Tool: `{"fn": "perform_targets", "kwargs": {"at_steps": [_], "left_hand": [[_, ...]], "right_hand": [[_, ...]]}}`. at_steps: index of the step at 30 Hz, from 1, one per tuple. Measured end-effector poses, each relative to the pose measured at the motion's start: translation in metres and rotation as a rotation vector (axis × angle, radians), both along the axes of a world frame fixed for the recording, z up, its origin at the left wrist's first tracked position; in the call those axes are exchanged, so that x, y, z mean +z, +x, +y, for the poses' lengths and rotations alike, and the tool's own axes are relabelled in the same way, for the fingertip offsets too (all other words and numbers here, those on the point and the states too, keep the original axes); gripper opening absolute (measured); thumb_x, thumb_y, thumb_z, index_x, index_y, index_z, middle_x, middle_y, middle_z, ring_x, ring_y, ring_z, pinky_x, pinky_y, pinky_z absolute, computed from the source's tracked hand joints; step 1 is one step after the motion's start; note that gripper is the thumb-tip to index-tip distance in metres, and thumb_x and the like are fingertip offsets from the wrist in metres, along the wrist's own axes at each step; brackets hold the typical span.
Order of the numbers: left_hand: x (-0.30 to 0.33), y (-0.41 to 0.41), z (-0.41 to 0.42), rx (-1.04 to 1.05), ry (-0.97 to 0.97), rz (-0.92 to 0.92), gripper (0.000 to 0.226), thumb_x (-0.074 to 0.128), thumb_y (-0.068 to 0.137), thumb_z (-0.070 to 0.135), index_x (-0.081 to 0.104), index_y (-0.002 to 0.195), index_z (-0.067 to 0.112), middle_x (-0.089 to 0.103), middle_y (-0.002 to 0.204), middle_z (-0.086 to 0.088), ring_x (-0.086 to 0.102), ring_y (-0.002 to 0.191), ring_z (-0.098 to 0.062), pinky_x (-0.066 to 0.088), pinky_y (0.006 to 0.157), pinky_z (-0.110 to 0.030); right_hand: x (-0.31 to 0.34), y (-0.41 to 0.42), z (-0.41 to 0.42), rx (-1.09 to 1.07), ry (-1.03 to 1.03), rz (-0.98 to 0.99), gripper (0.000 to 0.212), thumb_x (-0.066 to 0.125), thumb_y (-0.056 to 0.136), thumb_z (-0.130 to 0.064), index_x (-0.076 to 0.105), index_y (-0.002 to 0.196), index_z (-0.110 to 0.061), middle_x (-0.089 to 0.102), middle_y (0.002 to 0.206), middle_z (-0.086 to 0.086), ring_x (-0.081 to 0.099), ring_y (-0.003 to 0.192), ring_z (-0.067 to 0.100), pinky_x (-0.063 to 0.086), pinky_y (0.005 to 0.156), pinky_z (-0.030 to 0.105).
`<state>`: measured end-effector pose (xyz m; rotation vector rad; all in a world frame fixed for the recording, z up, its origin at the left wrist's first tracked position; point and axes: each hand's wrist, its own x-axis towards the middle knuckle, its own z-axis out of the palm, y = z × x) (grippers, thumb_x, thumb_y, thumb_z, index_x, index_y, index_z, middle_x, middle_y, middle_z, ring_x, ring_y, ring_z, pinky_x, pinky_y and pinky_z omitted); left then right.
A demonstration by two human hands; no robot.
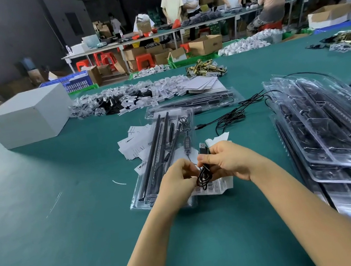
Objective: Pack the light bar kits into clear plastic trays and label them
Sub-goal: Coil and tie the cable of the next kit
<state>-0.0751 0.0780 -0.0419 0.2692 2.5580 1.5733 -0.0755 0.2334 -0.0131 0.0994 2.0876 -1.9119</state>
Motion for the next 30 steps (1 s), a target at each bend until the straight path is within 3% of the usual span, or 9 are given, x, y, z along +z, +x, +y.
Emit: {"fn": "perform_targets", "kwargs": {"at_steps": [5,8,13,17,20,23,25,27,30], "left_hand": [[-0.001,0.0,-0.003,-0.02,0.056,-0.015,0.029,0.052,0.082,-0.014,0.053,0.078,0.015,0.074,0.087,-0.001,0.065,0.073,0.0,0.042,0.058,-0.01],[-0.003,0.0,-0.004,0.007,0.049,0.009,0.027,0.059,0.083,-0.008,0.054,0.076,0.018,0.073,0.086,-0.002,0.067,0.081,-0.01,0.05,0.069,-0.018],[-0.003,-0.001,-0.002,0.032,-0.023,0.084,0.03,0.065,0.08,-0.003,0.051,0.072,0.022,0.073,0.084,-0.004,0.066,0.078,-0.013,0.05,0.071,-0.024],[-0.003,0.003,0.001,0.04,-0.126,0.209,0.03,0.067,0.079,0.002,0.05,0.069,0.025,0.07,0.075,0.004,0.061,0.069,-0.006,0.042,0.06,-0.009],[-0.005,0.007,0.004,0.055,-0.202,0.301,0.034,0.068,0.078,0.005,0.047,0.067,0.028,0.065,0.069,0.008,0.058,0.068,-0.006,0.039,0.059,-0.009],[-0.005,0.008,0.006,0.087,-0.215,0.344,0.032,0.069,0.076,0.007,0.046,0.066,0.027,0.064,0.067,0.005,0.058,0.07,-0.014,0.042,0.062,-0.019],[-0.006,0.009,0.008,0.098,-0.208,0.366,0.027,0.068,0.076,0.008,0.047,0.068,0.023,0.063,0.065,0.002,0.057,0.069,-0.019,0.044,0.064,-0.027],[-0.005,0.012,0.01,0.096,-0.204,0.396,0.023,0.067,0.078,0.009,0.047,0.07,0.02,0.061,0.064,0.001,0.054,0.066,-0.019,0.042,0.062,-0.028],[0.005,0.013,0.009,0.091,-0.182,0.453,0.021,0.068,0.081,0.015,0.049,0.071,0.017,0.059,0.068,0.0,0.052,0.064,-0.014,0.04,0.061,-0.024]], "right_hand": [[-0.007,-0.002,0.005,0.031,0.472,0.119,0.025,0.059,0.095,-0.021,0.05,0.078,-0.005,0.052,0.067,0.011,0.056,0.058,0.019,0.048,0.058,0.028],[-0.019,-0.001,0.004,0.02,0.312,0.09,0.019,0.06,0.094,-0.021,0.052,0.088,-0.005,0.047,0.069,0.011,0.05,0.053,0.017,0.047,0.052,0.026],[-0.028,-0.003,0.001,-0.044,0.106,0.027,0.026,0.06,0.094,-0.017,0.052,0.072,-0.005,0.054,0.044,-0.006,0.051,0.04,0.007,0.046,0.044,0.021],[-0.033,-0.004,-0.003,-0.056,0.153,0.049,0.029,0.064,0.092,-0.023,0.053,0.068,-0.01,0.05,0.045,-0.005,0.043,0.039,0.007,0.039,0.045,0.021],[-0.036,-0.004,-0.005,-0.085,0.147,0.065,0.03,0.063,0.092,-0.024,0.056,0.065,-0.012,0.047,0.043,-0.008,0.037,0.035,0.004,0.031,0.041,0.017],[-0.036,-0.001,-0.007,-0.106,0.052,0.06,0.025,0.063,0.092,-0.021,0.065,0.069,-0.011,0.055,0.048,-0.004,0.042,0.036,0.002,0.031,0.037,0.013],[-0.035,-0.001,-0.009,-0.117,0.007,0.039,0.021,0.065,0.091,-0.02,0.07,0.083,-0.001,0.064,0.066,0.006,0.053,0.054,0.011,0.037,0.043,0.016],[-0.034,-0.003,-0.01,-0.153,-0.007,0.021,0.031,0.066,0.089,-0.021,0.067,0.095,0.01,0.06,0.079,0.016,0.048,0.069,0.023,0.04,0.056,0.025],[-0.033,-0.006,-0.009,-0.198,-0.037,-0.03,0.027,0.067,0.089,-0.02,0.06,0.079,0.004,0.048,0.064,0.01,0.038,0.054,0.019,0.034,0.049,0.024]]}}
